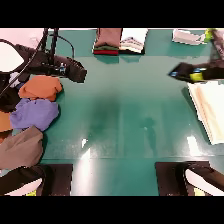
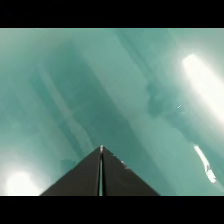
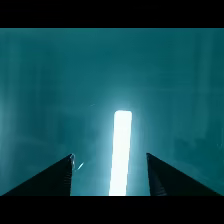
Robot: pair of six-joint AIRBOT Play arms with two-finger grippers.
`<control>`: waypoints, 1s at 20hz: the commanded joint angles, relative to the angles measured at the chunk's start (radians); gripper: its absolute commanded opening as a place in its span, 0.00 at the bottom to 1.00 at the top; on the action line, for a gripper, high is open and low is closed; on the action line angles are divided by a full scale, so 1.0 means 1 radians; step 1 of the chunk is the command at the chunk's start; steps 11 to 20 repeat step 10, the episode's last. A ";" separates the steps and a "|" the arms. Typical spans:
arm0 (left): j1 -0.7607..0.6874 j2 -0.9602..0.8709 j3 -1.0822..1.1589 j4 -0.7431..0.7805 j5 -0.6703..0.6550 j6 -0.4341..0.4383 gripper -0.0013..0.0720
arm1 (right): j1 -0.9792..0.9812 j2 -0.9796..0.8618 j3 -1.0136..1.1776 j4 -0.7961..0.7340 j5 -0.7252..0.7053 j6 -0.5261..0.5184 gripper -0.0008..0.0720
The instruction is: Fold the shirts.
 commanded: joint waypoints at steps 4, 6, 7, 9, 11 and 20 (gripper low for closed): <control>0.001 0.000 0.000 0.006 0.027 0.000 0.05 | 0.301 -0.101 0.003 0.005 -0.044 -0.002 0.03; 0.001 0.000 0.000 0.006 0.027 0.000 0.05 | 0.319 -0.117 0.003 0.007 -0.045 -0.002 0.03; 0.001 0.000 0.000 0.006 0.027 0.000 0.05 | 0.320 -0.119 0.003 0.007 -0.044 -0.002 0.03; 0.001 0.000 0.000 0.006 0.027 0.000 0.05 | 0.320 -0.118 0.003 0.007 -0.044 -0.002 0.03; 0.001 0.000 0.000 0.006 0.027 0.000 0.05 | 0.320 -0.118 0.003 0.007 -0.042 -0.001 0.03; 0.001 0.000 0.000 0.006 0.027 0.000 0.05 | 0.320 -0.118 0.003 0.007 -0.042 -0.001 0.03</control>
